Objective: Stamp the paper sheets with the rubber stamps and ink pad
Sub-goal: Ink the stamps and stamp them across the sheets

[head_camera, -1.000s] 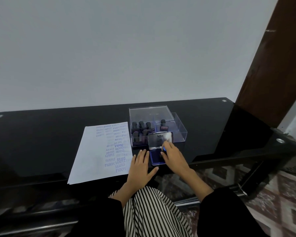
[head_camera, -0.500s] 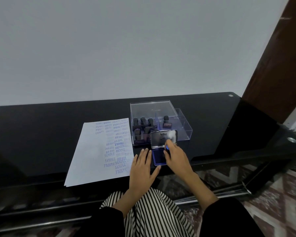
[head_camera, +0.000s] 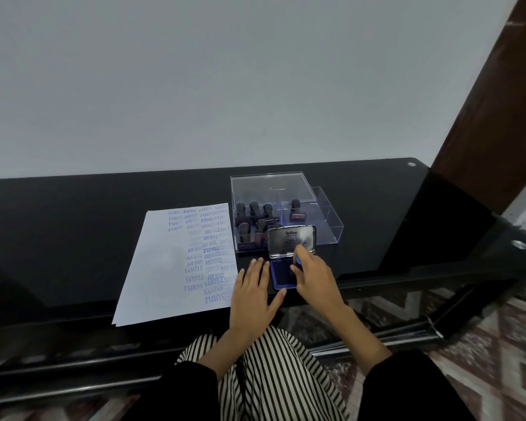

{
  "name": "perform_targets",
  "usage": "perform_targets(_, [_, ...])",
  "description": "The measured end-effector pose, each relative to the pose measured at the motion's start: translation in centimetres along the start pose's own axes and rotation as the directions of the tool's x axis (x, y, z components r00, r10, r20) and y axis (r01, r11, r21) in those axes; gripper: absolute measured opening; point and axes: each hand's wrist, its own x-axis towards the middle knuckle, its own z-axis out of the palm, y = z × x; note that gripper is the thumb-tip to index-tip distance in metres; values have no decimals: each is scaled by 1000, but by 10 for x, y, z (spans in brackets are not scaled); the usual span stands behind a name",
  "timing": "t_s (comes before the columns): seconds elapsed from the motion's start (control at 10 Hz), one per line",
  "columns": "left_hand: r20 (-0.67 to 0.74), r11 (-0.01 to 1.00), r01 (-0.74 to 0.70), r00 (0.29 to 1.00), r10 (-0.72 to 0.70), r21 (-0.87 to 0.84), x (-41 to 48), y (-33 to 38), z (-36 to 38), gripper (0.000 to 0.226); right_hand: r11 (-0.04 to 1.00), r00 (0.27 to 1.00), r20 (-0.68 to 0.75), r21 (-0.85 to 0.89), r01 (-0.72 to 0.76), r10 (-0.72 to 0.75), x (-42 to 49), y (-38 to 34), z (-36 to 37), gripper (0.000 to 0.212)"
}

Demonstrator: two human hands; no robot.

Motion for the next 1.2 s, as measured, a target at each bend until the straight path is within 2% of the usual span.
perform_targets(0.5, [20, 1000, 9, 1000, -9, 8, 0, 0, 0, 74, 999, 998, 53, -25, -37, 38, 12, -2, -4, 18])
perform_targets(0.9, [40, 1000, 19, 999, -19, -18, 2, 0, 0, 76, 1000, 999, -37, 13, 0, 0, -7, 1, 2, 21])
perform_targets(1.2, [94, 1000, 17, 995, -16, -14, 1, -1, -1, 76, 999, 996, 81, -7, -35, 35, 11, 0, -7, 16])
